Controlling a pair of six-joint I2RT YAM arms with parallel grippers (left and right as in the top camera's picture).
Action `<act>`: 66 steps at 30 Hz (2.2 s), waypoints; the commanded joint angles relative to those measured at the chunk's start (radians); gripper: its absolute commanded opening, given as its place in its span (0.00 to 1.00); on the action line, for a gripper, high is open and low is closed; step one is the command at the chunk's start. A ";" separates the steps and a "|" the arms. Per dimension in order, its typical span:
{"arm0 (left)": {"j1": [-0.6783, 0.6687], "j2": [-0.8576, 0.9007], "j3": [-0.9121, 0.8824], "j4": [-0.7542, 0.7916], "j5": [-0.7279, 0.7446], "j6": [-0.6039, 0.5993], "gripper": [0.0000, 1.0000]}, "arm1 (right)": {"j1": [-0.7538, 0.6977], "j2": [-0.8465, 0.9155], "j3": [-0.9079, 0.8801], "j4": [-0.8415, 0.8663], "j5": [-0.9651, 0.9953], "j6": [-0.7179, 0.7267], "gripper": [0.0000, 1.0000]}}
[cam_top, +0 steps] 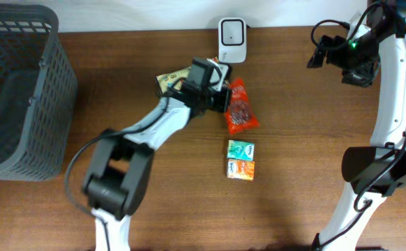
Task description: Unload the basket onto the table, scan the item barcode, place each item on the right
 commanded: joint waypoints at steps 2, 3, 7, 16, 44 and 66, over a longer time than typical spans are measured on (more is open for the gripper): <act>0.001 -0.244 0.005 -0.108 -0.250 0.192 0.00 | 0.006 0.003 -0.003 -0.005 -0.005 -0.011 0.98; 0.001 -0.282 0.005 -0.142 -0.325 0.228 0.00 | 0.006 0.003 -0.003 -0.005 -0.005 -0.011 0.98; 0.000 -0.341 0.005 -0.259 -0.627 0.357 0.00 | 0.006 0.003 -0.003 -0.005 -0.005 -0.011 0.98; 0.000 -0.266 -0.013 -0.433 -1.054 0.402 0.00 | 0.006 0.003 -0.003 -0.005 -0.005 -0.011 0.98; -0.129 -0.128 0.388 -0.758 -0.411 0.189 0.72 | 0.006 0.003 -0.003 -0.002 -0.005 -0.011 0.98; 0.002 0.113 0.224 -0.825 -0.142 0.186 0.00 | 0.006 0.003 -0.003 -0.002 -0.005 -0.011 0.98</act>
